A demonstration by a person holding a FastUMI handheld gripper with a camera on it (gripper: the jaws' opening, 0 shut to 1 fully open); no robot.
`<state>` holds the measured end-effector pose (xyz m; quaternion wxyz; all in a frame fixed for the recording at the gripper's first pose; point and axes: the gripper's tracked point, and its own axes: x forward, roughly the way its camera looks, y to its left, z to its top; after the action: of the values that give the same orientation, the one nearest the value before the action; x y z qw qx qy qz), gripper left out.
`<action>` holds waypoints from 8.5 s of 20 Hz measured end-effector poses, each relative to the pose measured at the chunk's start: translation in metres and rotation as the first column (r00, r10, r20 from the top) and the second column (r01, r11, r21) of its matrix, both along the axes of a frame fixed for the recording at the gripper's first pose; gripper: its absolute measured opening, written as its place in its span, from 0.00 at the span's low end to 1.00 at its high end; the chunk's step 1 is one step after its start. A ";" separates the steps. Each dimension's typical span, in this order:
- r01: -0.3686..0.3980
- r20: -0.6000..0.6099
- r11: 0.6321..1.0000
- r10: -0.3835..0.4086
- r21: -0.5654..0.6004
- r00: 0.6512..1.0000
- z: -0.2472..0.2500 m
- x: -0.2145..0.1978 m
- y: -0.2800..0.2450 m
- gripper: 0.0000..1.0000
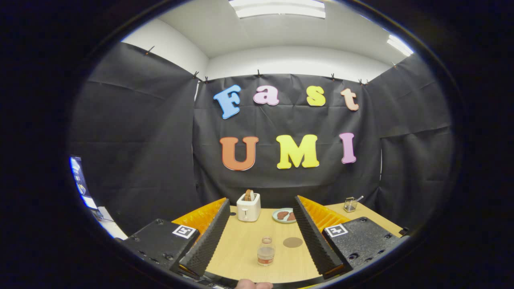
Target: Take the bottle from table, then pour the juice into the cup, finally place the bottle on the coaster
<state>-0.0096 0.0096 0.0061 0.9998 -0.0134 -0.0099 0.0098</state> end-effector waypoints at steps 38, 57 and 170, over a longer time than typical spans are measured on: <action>0.050 -0.122 0.995 -0.059 -0.081 0.991 -0.288 0.075 -0.050 1.00; 0.003 -0.203 0.992 -0.029 -0.125 0.979 -0.356 0.163 -0.034 0.99; -0.004 0.027 -0.250 0.087 0.968 0.996 -0.234 0.147 -0.141 0.76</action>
<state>0.1370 -0.1315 -0.2274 0.6223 0.7818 0.0122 0.0359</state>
